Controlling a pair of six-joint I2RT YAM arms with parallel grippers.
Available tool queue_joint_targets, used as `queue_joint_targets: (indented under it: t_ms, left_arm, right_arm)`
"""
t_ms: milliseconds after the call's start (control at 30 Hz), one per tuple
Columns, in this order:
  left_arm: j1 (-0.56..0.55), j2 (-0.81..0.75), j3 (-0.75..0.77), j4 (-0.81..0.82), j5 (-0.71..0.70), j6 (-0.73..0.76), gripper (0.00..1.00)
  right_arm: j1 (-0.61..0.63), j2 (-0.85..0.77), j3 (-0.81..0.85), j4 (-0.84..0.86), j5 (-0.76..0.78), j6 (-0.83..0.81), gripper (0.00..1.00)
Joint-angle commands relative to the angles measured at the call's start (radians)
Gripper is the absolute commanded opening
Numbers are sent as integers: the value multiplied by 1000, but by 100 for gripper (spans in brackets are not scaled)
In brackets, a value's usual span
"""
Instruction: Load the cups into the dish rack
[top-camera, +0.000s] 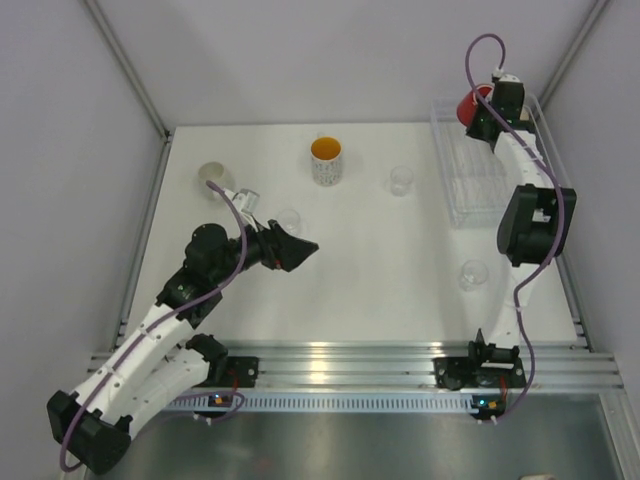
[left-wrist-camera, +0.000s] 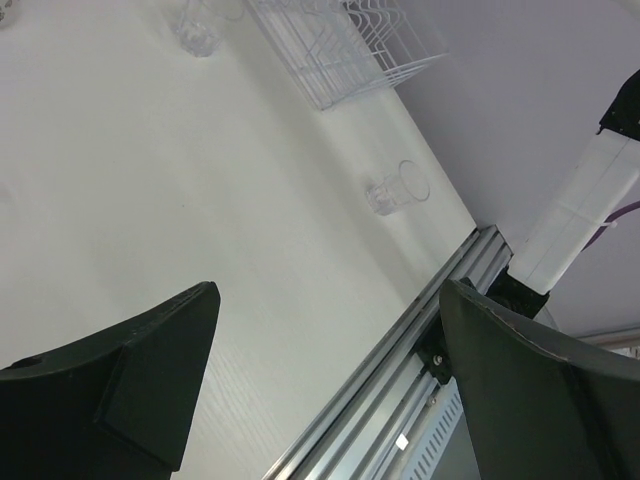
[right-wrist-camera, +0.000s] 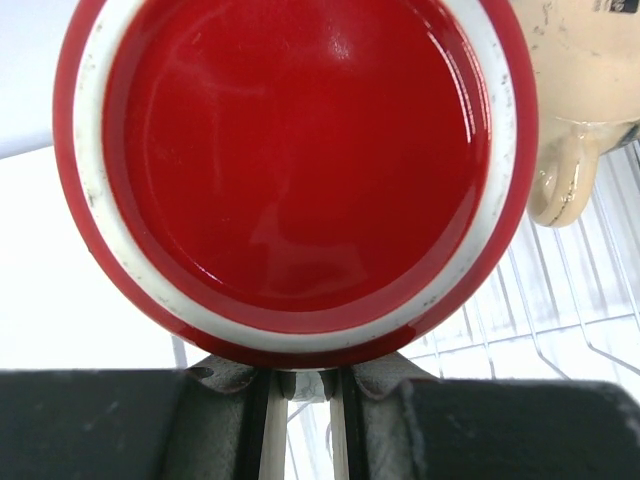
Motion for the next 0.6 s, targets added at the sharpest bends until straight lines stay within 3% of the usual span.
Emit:
queue_joint_targets:
  t_ms: [0,333,567]
  left_arm:
    - [-2,10,-7,39,-13,5,97]
    - [-4,53,-18,99,19,-61,96]
    - [-4,61,-15,99,14,-61,96]
  right_arm:
    - [-12,12,81,101,15,-39,0]
    - [-11,84,12,216,-37,-146,0]
    - [-9,148,53,200,-37,-159,0]
